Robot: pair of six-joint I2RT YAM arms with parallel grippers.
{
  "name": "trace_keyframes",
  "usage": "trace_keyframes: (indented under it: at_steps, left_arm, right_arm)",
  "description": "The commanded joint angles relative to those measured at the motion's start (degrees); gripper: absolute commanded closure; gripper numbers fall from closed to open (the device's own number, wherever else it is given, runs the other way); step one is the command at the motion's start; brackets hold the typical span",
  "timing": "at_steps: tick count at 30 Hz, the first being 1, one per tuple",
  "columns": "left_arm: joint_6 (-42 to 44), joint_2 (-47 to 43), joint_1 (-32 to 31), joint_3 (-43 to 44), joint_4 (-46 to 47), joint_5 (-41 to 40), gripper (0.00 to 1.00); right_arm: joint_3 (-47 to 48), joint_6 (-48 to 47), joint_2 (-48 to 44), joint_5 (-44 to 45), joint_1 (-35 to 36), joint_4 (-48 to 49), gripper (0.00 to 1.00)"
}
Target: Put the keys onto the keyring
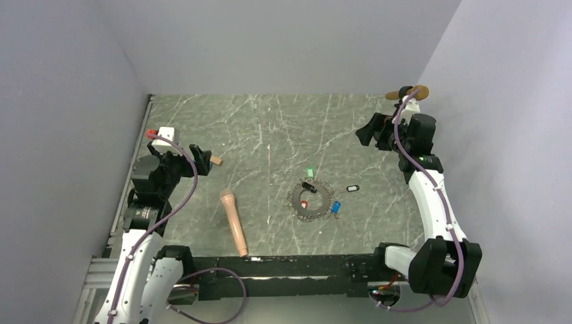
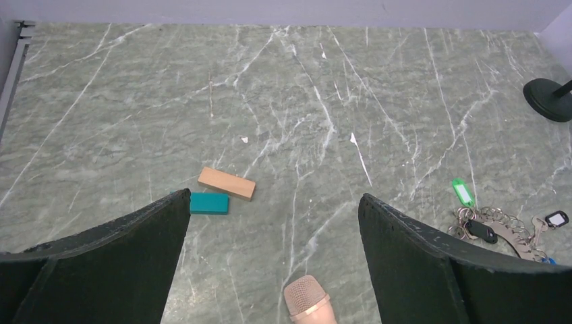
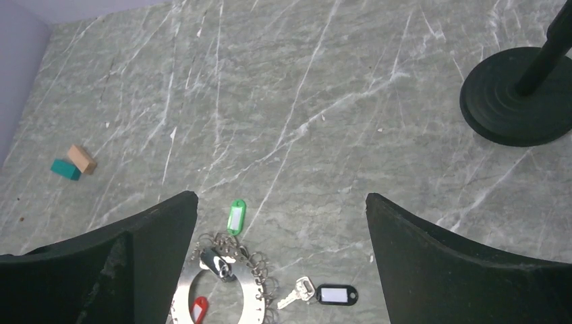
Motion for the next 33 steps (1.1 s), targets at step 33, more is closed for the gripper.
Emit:
trace_keyframes:
  at_steps: [33]
  left_arm:
    - [-1.35, 0.64, 0.17, 1.87, 3.46, 13.28, 0.02]
  right_arm:
    - [3.6, -94.68, 14.35, -20.82, 11.18, -39.42, 0.0]
